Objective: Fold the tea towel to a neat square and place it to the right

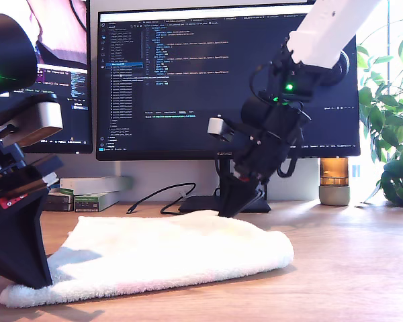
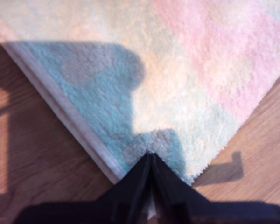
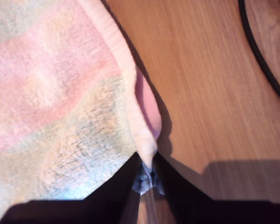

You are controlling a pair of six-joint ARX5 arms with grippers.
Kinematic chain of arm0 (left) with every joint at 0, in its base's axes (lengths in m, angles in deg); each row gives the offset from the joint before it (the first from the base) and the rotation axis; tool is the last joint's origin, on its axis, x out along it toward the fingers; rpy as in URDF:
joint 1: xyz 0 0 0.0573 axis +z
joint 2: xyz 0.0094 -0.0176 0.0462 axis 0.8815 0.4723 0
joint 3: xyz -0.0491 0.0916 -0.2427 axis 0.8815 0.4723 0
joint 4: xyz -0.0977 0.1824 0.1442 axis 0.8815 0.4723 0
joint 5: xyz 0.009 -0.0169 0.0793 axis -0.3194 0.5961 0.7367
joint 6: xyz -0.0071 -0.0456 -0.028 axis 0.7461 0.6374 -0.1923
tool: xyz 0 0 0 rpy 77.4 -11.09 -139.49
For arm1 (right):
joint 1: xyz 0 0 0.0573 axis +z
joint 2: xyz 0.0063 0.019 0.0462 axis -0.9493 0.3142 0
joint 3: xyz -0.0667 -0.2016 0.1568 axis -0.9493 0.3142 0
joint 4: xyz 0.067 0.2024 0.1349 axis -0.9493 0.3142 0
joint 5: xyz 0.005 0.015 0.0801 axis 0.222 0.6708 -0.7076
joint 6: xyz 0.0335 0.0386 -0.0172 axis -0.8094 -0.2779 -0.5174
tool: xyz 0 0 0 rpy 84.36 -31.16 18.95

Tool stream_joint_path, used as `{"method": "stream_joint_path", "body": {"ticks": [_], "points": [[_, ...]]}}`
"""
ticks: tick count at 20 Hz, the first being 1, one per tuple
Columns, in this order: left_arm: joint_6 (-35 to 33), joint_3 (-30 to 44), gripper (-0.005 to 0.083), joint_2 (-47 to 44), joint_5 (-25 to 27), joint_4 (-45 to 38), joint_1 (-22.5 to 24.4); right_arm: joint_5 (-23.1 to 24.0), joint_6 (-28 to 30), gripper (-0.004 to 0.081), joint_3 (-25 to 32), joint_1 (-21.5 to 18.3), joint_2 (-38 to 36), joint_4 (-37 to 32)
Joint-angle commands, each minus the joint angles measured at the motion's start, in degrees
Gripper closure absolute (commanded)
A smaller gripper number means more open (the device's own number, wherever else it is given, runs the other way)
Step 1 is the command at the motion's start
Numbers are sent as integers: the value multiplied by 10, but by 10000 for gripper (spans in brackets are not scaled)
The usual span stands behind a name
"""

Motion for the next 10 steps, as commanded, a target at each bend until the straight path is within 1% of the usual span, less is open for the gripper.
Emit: {"method": "stream_joint_path", "body": {"ticks": [1,3,5,8,9,10], "points": [[-5,60,795,45,11,34,1,15,-3,777,-23,6,8,21],[-5,60,795,45,11,34,1,41,-2,777,-36,9,8,39],[-5,60,795,45,11,34,1,57,-3,776,-41,10,8,44],[-5,60,795,45,10,35,1,77,-3,762,-42,10,8,31],[-5,60,795,45,10,35,1,87,-2,743,-42,12,8,26],[-5,60,795,45,10,35,1,104,-3,694,-42,13,8,19]]}}
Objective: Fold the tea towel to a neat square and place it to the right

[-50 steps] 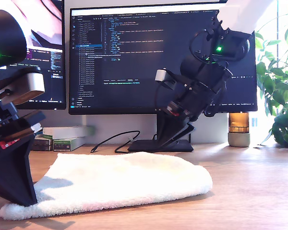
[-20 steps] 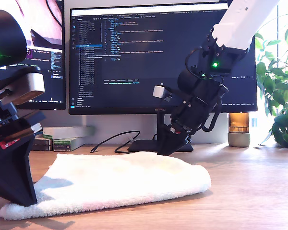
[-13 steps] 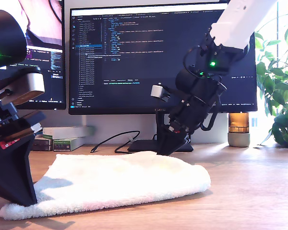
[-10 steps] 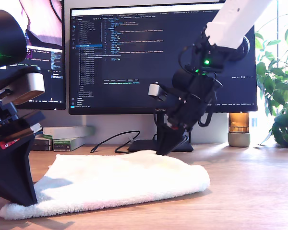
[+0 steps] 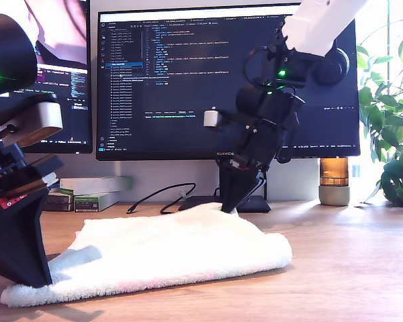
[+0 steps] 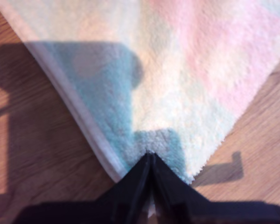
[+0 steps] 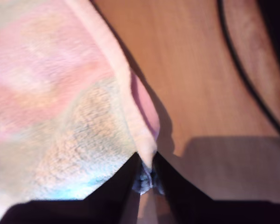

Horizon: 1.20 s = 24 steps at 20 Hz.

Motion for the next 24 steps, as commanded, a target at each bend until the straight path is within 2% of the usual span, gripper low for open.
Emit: {"method": "stream_joint_path", "body": {"ticks": [1,2,4,7,13,15,21,23,24], "points": [[-4,60,795,45,11,35,1,26,-3,628,-3,2,8,-16],[-4,60,795,45,11,35,1,30,-6,570,-3,5,8,-27],[-4,60,795,45,11,35,1,33,-32,557,-3,6,8,-53],[-4,60,795,45,11,35,1,43,-31,541,-3,17,8,-61],[-4,60,795,45,12,34,1,122,-30,521,-7,23,7,-41],[-4,60,795,45,14,30,1,120,-33,521,-11,22,7,-19],[-3,60,795,45,13,12,1,54,-136,521,-72,23,5,-1],[-3,60,795,44,9,13,1,45,-161,526,-97,23,4,27],[-3,60,795,43,0,13,1,38,-175,560,-108,23,4,48]]}}
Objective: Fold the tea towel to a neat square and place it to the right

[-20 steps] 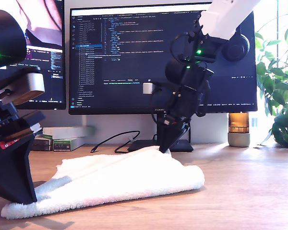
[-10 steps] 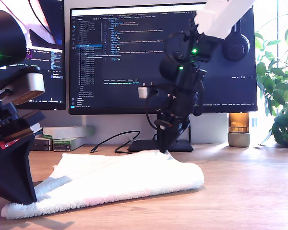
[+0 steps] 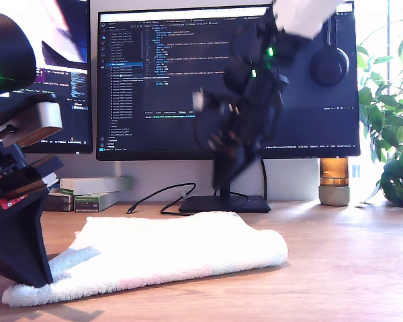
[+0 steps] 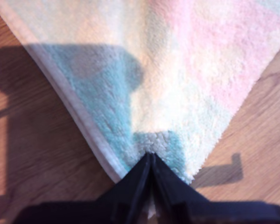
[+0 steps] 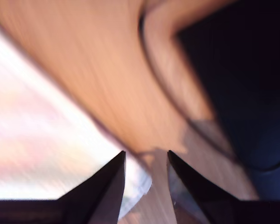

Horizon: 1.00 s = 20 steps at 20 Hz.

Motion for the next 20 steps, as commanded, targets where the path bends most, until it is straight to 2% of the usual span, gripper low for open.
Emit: {"method": "stream_joint_path", "body": {"ticks": [1,4,10,14,17,20], "points": [[-4,57,795,40,-3,27,0,-21,-25,616,-6,2,4,28],[-4,56,795,21,-18,25,0,-89,-31,789,-7,2,3,68],[-4,56,795,-52,-26,32,0,-136,-31,781,-7,2,3,83],[-4,56,795,-89,-26,31,0,-133,-70,781,-7,2,3,61],[-4,56,795,-95,-26,32,0,-107,-75,782,0,5,-2,58],[-4,56,795,-95,-26,32,0,-73,-88,782,40,10,-23,24]]}}
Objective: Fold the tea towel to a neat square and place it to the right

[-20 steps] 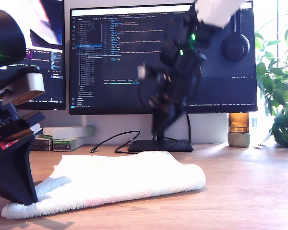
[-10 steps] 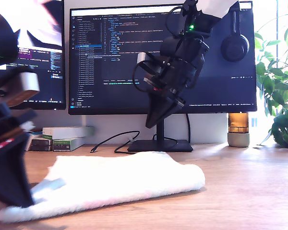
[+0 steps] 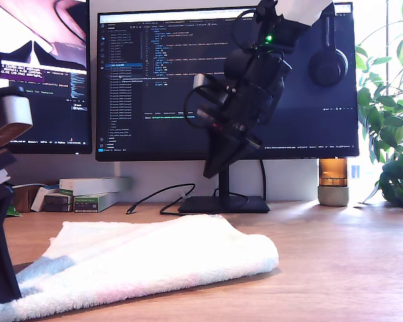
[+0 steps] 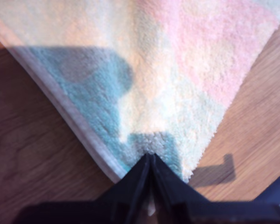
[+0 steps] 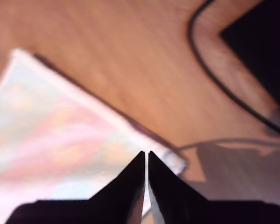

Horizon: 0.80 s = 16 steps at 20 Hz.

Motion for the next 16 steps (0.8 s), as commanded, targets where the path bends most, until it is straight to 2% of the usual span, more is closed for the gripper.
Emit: {"method": "stream_joint_path", "body": {"ticks": [1,4,8,11,14,16], "points": [[-4,14,795,-2,2,0,-2,16,-9,781,50,9,-29,-24],[-4,14,795,-2,3,-10,-2,31,-32,782,162,9,-95,-112],[-4,14,795,-2,3,-43,-2,35,-47,782,389,14,-246,-274],[-4,14,795,-2,3,-70,-2,34,-65,782,541,23,-350,-364],[-4,14,795,-2,26,-117,-2,27,-82,782,642,39,-404,-413],[-4,14,795,-1,60,-164,-2,11,-90,782,670,54,-411,-421]]}}
